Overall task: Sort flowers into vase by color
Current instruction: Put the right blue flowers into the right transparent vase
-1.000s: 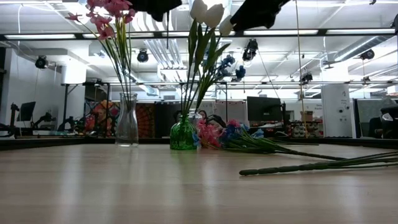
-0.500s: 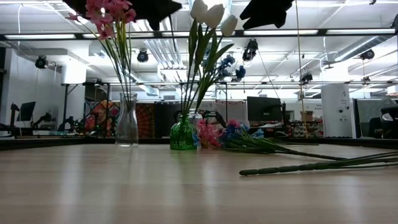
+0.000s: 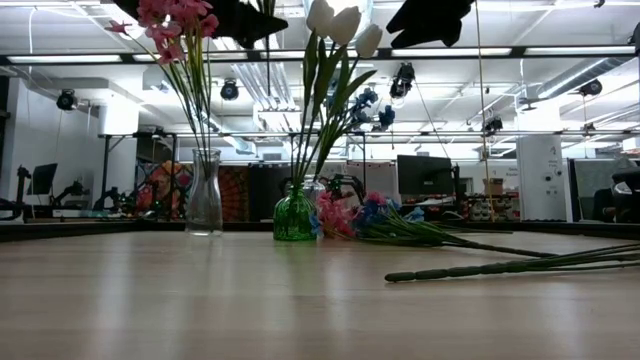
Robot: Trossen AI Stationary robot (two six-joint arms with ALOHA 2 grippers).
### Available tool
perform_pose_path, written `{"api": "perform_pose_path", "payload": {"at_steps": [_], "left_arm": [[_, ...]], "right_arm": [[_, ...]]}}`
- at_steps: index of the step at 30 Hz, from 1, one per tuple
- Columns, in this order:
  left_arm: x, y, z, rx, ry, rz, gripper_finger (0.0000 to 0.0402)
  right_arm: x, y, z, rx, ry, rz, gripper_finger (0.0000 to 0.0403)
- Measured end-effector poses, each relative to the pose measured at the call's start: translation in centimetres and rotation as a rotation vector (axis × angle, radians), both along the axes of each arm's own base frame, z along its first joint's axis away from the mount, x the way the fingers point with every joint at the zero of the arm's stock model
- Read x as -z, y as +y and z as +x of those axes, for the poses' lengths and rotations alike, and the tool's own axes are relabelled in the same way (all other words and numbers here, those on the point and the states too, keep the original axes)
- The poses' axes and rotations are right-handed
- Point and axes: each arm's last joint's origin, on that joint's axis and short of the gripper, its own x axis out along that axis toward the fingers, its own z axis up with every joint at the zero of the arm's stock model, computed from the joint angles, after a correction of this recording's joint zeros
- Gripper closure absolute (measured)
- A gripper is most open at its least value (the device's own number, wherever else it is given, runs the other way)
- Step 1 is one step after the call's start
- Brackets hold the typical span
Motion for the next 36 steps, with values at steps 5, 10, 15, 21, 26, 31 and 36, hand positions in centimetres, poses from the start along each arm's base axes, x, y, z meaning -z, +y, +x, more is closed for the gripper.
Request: {"api": "perform_pose_path", "payload": {"at_steps": [5,10,15,21,26,31,36], "left_arm": [[0.9,2.7,0.6,0.122,0.032,-0.054,0.0401],[2.4,4.5,1.9,0.112,0.064,-0.110,0.0401],[1.8,4.7,2.1,0.113,0.048,-0.088,0.0401],[1.0,4.0,1.4,0.110,0.035,-0.074,0.0401],[0.7,3.0,0.7,0.114,0.031,-0.067,0.0401],[1.1,1.9,0.9,0.142,0.037,-0.073,0.0401],[2.1,0.7,1.7,0.184,0.059,-0.100,0.0401]], "right_arm": [[0.0,0.0,0.0,0.002,-0.002,0.004,0.0183],[0.0,0.0,0.0,0.002,-0.003,0.004,0.0183],[0.0,0.0,0.0,0.005,-0.005,0.008,0.0183],[-0.5,0.0,-1.0,0.066,0.033,0.101,0.0183],[-1.3,0.0,-1.9,0.132,0.053,0.173,0.0183],[-3.1,-0.3,-2.1,0.212,0.010,0.103,0.0183],[-5.8,-0.5,-1.8,0.205,-0.040,-0.045,0.0183]]}}
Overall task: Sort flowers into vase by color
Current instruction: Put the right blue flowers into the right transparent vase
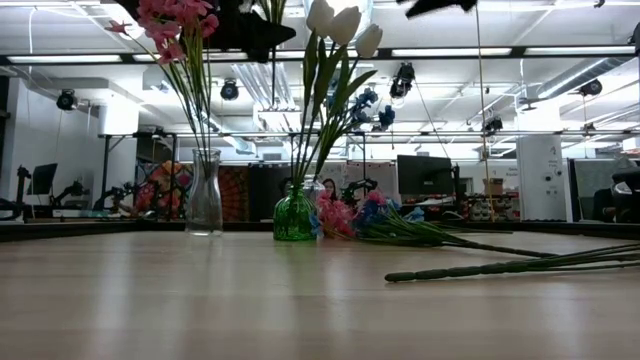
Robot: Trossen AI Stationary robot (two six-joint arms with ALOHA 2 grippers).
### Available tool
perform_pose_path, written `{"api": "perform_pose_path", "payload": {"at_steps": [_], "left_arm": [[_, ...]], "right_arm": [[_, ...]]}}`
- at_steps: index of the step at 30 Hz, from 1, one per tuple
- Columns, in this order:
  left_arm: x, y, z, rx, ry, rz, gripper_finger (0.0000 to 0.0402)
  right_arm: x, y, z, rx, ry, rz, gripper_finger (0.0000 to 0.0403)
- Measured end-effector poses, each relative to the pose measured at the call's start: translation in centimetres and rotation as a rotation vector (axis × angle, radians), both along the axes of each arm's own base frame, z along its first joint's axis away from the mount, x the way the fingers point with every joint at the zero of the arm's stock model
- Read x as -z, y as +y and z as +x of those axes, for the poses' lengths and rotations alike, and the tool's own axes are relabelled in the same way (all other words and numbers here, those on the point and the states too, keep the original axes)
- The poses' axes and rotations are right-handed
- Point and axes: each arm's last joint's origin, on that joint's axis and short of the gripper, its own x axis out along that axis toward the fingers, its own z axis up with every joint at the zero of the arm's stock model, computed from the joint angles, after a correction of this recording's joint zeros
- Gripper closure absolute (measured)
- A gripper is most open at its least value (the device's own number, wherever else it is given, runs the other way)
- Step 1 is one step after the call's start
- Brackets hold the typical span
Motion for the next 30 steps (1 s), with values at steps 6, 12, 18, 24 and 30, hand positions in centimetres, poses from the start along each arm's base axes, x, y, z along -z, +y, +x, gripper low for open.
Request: {"api": "perform_pose_path", "payload": {"at_steps": [6,12,18,24,30], "left_arm": [[-0.5,-1.3,1.1,0.045,-0.010,0.006,0.0401],[-1.0,-1.9,1.5,0.043,-0.022,0.007,0.0401],[-1.2,-3.0,2.5,0.015,-0.037,0.019,0.0401],[-1.5,-3.5,2.7,0.030,-0.055,0.020,0.0401],[-1.5,-3.5,2.9,-0.032,-0.056,0.018,0.0401]], "right_arm": [[-3.2,-0.1,1.8,-0.118,-0.101,-0.311,0.0183],[-5.1,-1.3,4.3,-0.218,-0.174,-0.384,0.0164],[-5.6,-4.7,7.3,-0.251,-0.198,-0.366,0.0128],[-5.7,-7.9,10.2,-0.334,-0.231,-0.294,0.0118],[-5.6,-9.7,13.1,-0.386,-0.190,-0.249,0.0125]]}}
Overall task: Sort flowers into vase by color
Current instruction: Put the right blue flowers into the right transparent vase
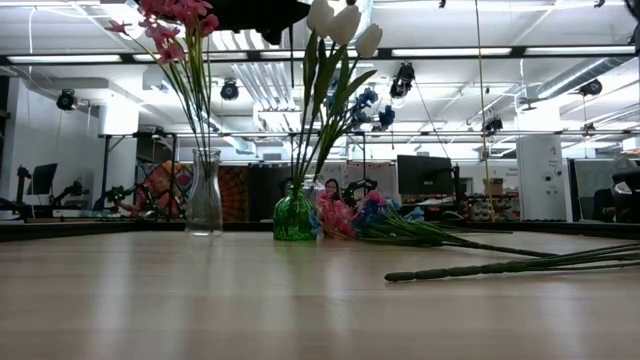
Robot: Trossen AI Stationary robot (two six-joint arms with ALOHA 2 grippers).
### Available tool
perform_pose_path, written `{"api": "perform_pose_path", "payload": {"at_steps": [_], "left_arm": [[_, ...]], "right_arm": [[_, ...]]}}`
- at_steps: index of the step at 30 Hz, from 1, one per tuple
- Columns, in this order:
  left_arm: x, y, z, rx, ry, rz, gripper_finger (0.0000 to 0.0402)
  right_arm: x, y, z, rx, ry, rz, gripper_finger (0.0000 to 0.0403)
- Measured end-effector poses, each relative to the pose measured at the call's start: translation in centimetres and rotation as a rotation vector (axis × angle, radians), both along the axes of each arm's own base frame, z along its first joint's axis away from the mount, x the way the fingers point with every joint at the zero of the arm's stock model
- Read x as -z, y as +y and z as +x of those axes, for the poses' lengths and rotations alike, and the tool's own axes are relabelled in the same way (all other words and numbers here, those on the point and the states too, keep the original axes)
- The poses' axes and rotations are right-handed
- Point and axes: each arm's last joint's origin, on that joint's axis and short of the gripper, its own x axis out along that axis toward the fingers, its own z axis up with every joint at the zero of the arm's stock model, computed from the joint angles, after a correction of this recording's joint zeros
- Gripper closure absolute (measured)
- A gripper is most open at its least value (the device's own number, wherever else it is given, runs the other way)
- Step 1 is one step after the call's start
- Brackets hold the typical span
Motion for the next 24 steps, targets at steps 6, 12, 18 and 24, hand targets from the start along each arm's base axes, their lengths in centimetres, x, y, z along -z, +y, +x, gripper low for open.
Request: {"api": "perform_pose_path", "payload": {"at_steps": [6,12,18,24], "left_arm": [[0.0,0.1,0.0,-0.015,0.000,0.011,0.0401],[0.1,0.1,0.0,-0.007,0.002,0.015,0.0401],[0.0,0.1,0.0,-0.007,0.001,0.017,0.0401],[0.0,0.1,0.0,-0.020,0.001,0.010,0.0399]], "right_arm": [[-0.2,-0.6,1.6,-0.015,0.025,0.011,0.0141],[-0.7,-1.2,1.3,0.002,0.012,0.016,0.0197],[-0.6,-1.5,1.3,0.011,0.012,0.034,0.0288],[-0.6,-1.5,1.3,0.009,0.014,0.025,0.0373]]}}
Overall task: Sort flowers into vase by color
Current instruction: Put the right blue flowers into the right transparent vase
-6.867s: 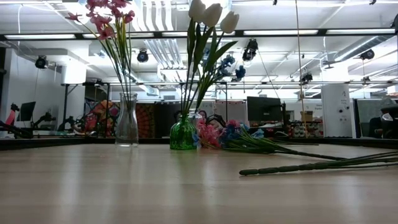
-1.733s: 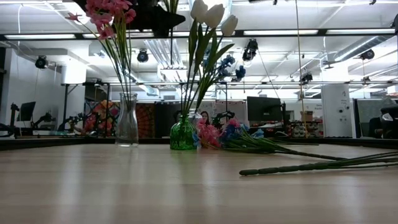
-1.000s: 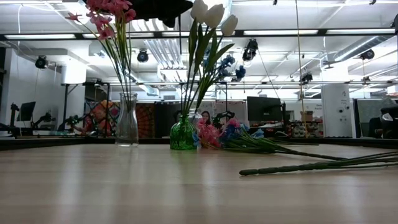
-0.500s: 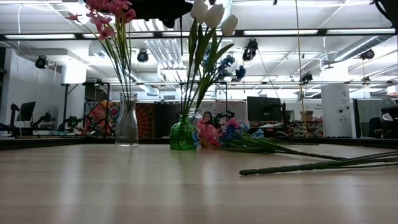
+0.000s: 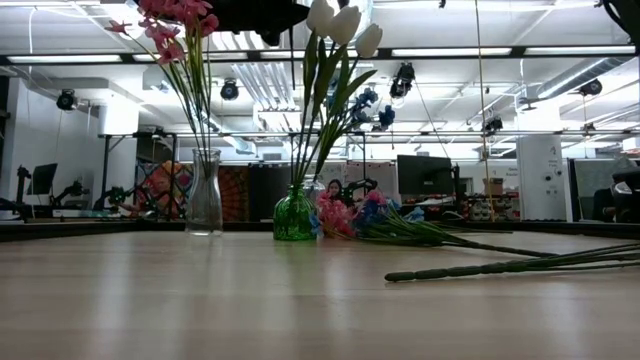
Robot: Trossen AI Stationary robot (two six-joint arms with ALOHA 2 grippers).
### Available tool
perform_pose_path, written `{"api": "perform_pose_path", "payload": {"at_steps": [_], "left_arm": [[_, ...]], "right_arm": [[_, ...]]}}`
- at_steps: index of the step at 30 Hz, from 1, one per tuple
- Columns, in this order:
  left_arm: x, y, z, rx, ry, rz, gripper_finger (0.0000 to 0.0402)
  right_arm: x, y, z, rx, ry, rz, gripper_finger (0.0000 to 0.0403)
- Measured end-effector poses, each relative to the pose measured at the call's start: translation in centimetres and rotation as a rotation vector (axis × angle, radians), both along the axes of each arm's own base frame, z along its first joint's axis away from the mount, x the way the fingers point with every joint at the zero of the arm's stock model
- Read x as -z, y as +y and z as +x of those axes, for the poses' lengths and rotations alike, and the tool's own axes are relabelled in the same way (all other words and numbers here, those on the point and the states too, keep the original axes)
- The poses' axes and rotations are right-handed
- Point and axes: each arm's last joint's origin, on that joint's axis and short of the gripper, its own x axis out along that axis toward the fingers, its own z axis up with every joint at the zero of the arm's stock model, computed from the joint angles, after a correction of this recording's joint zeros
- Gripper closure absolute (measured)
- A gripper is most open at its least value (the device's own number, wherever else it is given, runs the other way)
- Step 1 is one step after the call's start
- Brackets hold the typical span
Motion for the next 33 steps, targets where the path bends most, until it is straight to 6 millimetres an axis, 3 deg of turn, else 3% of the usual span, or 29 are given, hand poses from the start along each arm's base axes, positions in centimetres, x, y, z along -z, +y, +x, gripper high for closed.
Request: {"api": "perform_pose_path", "payload": {"at_steps": [8,21,28,33], "left_arm": [[0.0,0.0,-0.1,-0.032,0.003,-0.005,0.0348],[-2.0,-2.4,-4.4,-0.220,0.133,0.054,0.0174],[-3.8,-4.4,-7.6,-0.371,0.130,-0.018,0.0148],[-5.0,-5.8,-9.5,-0.393,0.085,-0.081,0.0152]], "right_arm": [[0.0,0.0,-0.1,0.001,0.000,0.000,0.0388],[-1.5,0.3,-1.5,0.002,-0.014,-0.021,0.0390],[-1.9,-0.8,-2.5,0.032,-0.016,-0.047,0.0390],[-0.2,-1.5,-1.7,0.034,0.040,-0.027,0.0390]]}}
